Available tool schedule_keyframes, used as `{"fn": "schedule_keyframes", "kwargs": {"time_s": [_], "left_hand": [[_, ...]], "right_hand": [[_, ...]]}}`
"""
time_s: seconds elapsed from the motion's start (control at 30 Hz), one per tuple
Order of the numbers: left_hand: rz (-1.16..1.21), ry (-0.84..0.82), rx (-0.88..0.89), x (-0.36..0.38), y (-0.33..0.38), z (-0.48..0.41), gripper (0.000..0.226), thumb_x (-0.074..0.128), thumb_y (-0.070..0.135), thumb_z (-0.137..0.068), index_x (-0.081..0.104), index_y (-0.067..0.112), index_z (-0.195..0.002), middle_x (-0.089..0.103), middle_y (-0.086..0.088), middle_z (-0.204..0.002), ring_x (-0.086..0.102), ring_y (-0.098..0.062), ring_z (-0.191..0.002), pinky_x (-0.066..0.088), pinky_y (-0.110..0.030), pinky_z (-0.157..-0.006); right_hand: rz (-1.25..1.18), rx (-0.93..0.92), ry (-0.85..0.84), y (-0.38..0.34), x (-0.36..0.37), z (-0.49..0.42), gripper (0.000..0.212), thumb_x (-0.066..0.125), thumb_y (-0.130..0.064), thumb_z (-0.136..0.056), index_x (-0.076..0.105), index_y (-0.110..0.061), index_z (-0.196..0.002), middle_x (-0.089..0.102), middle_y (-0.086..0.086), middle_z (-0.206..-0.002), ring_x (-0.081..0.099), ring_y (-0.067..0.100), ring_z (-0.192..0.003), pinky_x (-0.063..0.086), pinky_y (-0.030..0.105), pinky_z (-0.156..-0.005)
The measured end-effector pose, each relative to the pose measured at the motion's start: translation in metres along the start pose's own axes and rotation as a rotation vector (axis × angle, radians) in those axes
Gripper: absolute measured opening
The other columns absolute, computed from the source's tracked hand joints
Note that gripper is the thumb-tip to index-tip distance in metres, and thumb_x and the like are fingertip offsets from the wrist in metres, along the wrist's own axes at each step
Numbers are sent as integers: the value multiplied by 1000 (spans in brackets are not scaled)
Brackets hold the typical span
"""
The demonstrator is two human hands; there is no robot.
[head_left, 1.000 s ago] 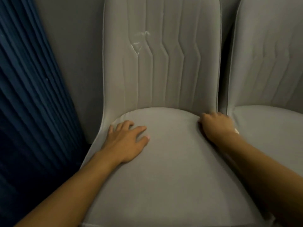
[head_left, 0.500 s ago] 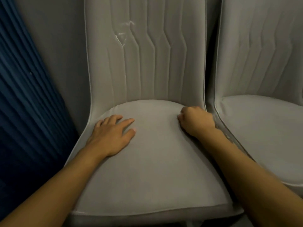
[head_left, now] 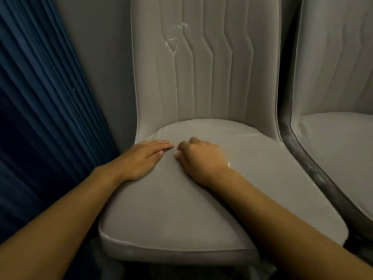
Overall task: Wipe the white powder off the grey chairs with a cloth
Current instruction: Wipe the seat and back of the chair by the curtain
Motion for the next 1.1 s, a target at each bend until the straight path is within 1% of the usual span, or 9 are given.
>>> {"fn": "schedule_keyframes", "kwargs": {"time_s": [0.1,0.17,0.3,0.4,0.47,0.67,0.87,1.0,1.1], "left_hand": [[82,92,-35,-4,-8,13,53,32,42,-98,53,30,-145,42,9,-157,34,-7,-146,22,-33,-125],[66,98,-25,-1,-6,15,53,31,42,-99,52,28,-146,41,8,-158,33,-9,-147,19,-24,-121],[-76,124,-17,-3,-7,12,41,37,34,-108,52,33,-146,46,9,-154,40,-12,-142,27,-27,-117],[-340,125,-5,-18,-3,-13,53,32,49,-97,50,36,-146,53,3,-148,46,-22,-133,32,-37,-111],[-384,98,14,-21,0,-40,60,28,57,-94,45,39,-148,48,4,-151,41,-23,-137,28,-40,-113],[-220,100,-20,10,-1,-70,57,29,59,-96,46,43,-148,41,9,-157,35,-18,-144,23,-39,-118],[-235,104,-66,7,0,-58,56,32,53,-96,52,39,-145,45,2,-156,37,-24,-145,26,-39,-118],[-233,-12,-104,7,5,-59,55,29,46,-98,53,33,-146,45,-6,-157,40,-33,-144,29,-46,-119],[-186,-278,-147,4,10,-57,57,24,46,-101,32,36,-157,20,-3,-168,18,-30,-153,16,-46,-125]], "right_hand": [[-117,-299,-51,-57,-2,23,33,44,-46,-101,59,-27,-123,62,4,-118,62,29,-103,49,39,-84],[-211,-333,-95,-58,-8,24,33,46,-48,-100,61,-30,-123,63,1,-121,61,25,-107,50,38,-87],[-117,-47,-61,5,-7,-6,39,47,-54,-98,60,-32,-128,61,2,-128,59,27,-117,46,38,-92],[-92,175,11,65,-8,-35,40,48,-52,-97,62,-28,-126,63,8,-129,58,32,-118,48,41,-93],[-90,261,37,91,-6,-50,40,45,-52,-99,64,-25,-123,63,13,-127,59,35,-116,48,42,-92],[-68,298,-46,97,10,-45,48,32,-55,-99,51,-32,-137,49,13,-130,52,37,-118,42,46,-95],[-39,347,-62,88,9,-33,49,48,-36,-93,45,-25,-141,51,14,-115,51,38,-103,46,46,-84],[-64,491,-185,78,5,-30,50,52,-29,-93,44,-22,-142,50,16,-116,50,40,-103,43,48,-86],[-185,596,-328,72,-5,-29,50,49,-30,-98,39,-24,-146,45,16,-120,48,40,-107,44,47,-92]]}}
Point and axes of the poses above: each hand's wrist, its own z-axis away from the middle knuckle, its own x-axis out of the palm, y = z × x, the point moved 7 cm from there along -z, towards the middle knuckle
